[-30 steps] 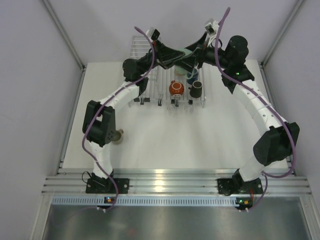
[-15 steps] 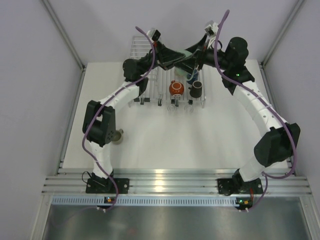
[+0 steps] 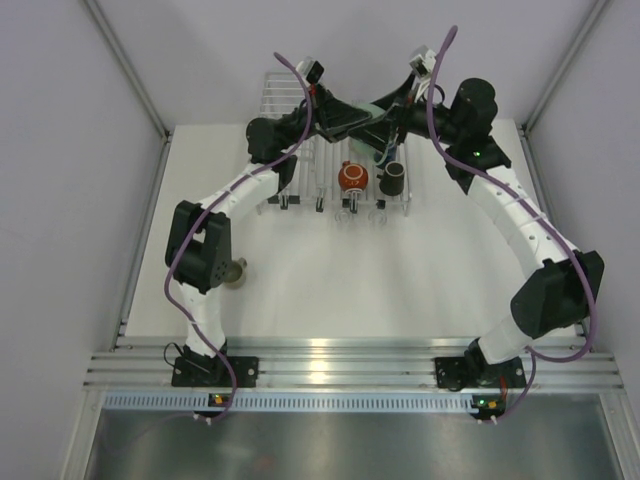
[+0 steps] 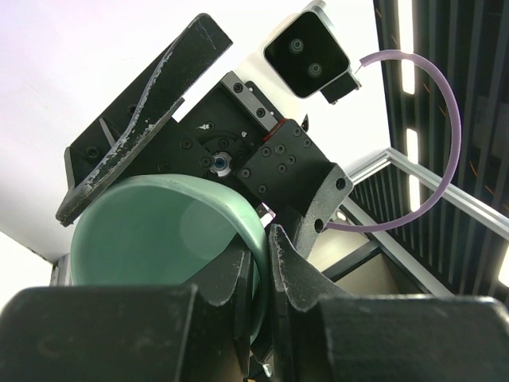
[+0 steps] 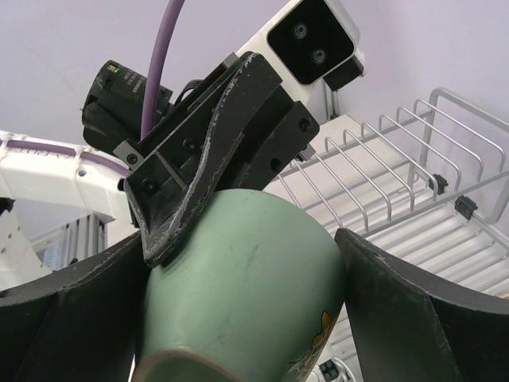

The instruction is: Load the cups into the dish rack

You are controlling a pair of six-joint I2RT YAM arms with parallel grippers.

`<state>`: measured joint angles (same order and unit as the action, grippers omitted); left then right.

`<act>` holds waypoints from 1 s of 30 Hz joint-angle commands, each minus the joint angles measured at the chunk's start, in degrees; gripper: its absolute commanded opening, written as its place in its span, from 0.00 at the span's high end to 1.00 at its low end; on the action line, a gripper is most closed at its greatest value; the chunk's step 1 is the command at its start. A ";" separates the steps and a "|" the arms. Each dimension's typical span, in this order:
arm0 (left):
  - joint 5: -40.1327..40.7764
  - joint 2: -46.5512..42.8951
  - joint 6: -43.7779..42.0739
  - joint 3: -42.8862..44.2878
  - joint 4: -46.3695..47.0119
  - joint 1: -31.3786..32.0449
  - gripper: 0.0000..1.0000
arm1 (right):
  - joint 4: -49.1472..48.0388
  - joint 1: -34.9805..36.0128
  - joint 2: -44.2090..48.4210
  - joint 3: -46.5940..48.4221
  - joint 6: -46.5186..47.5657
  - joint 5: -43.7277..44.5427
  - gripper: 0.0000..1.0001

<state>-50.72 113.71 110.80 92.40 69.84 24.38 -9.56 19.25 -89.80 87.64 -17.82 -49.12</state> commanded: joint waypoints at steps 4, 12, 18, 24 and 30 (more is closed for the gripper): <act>6.24 -3.85 -0.59 1.38 3.63 -2.15 1.00 | 2.62 -0.43 2.35 -0.18 1.74 -2.38 0.92; 6.60 -4.20 0.82 2.08 4.69 -2.94 1.00 | 2.62 -1.05 2.96 -2.82 1.74 -1.41 0.55; 6.51 -4.81 0.91 1.56 4.78 -3.29 1.00 | 2.62 -2.46 3.58 -3.87 1.65 -1.06 0.41; 6.51 -4.81 0.82 1.64 4.86 -3.29 1.00 | 2.53 -3.16 4.19 -4.75 1.39 -1.06 0.33; 6.51 -4.90 0.82 1.55 4.86 -3.46 1.00 | 2.18 -3.69 5.16 -5.89 1.30 -0.54 0.25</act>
<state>-53.04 113.71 110.80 92.31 68.77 24.47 -10.94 18.70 -87.81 83.55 -18.22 -47.92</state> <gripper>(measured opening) 0.146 0.873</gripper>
